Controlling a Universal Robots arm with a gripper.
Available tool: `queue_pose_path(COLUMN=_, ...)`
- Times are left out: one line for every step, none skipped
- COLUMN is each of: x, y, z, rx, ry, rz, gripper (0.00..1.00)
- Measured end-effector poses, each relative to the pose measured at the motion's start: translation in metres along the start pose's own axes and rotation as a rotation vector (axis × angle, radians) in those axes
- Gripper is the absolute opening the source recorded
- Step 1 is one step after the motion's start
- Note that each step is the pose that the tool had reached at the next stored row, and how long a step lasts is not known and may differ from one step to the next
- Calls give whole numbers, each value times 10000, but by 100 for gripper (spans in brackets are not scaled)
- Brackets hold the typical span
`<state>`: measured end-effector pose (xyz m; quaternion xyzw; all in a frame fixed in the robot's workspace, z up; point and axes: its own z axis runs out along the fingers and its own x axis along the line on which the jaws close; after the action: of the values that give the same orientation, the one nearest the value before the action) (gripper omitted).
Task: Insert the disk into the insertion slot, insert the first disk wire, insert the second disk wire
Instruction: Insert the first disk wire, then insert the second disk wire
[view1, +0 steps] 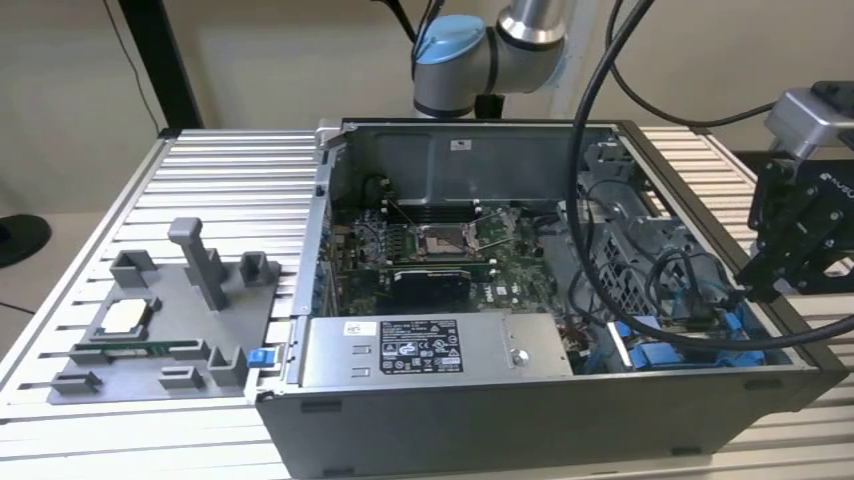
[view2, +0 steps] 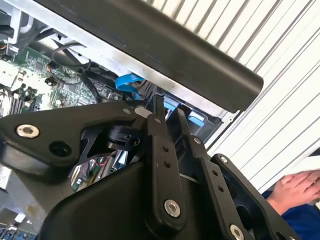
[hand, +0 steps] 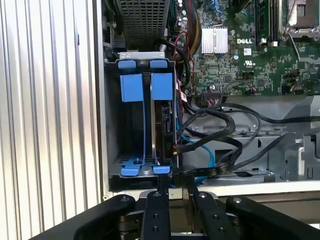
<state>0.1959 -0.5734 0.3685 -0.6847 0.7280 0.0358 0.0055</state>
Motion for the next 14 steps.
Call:
queue_pose_path(x=0, y=0, z=0, rx=0, ry=0, rz=0, gripper=0)
queue_pose_path(x=0, y=0, z=0, rx=0, ry=1, rz=0, gripper=0)
queue_pose_path(x=0, y=-1, z=0, rx=0, ry=0, rz=-2, gripper=0)
queue_pose_path(x=0, y=-1, z=0, rx=0, ry=0, rz=-2, gripper=0)
queue_pose_path(x=0, y=-1, z=0, rx=0, ry=0, rz=-2, gripper=0)
queue_pose_path(x=0, y=-1, z=1, rx=0, ry=-1, rz=-2, gripper=0)
queue_pose_path(x=0, y=-1, z=0, rx=0, ry=0, rz=-3, gripper=0)
queue_pose_path(x=0, y=-1, z=1, rx=-2, ry=0, rz=-3, gripper=0)
queue_pose_path(x=0, y=-2, z=1, rx=-37, ry=2, rz=-3, gripper=0)
queue_pose_path(x=1, y=-2, z=3, rx=-135, ry=7, rz=3, gripper=0)
queue_pose_path(x=0, y=-2, z=4, rx=-241, ry=13, rz=10, gripper=0)
queue_pose_path(x=0, y=-2, z=4, rx=-266, ry=16, rz=13, gripper=0)
queue_pose_path(x=0, y=-3, z=4, rx=-268, ry=16, rz=15, gripper=0)
queue_pose_path(x=0, y=-4, z=5, rx=-270, ry=15, rz=15, gripper=0)
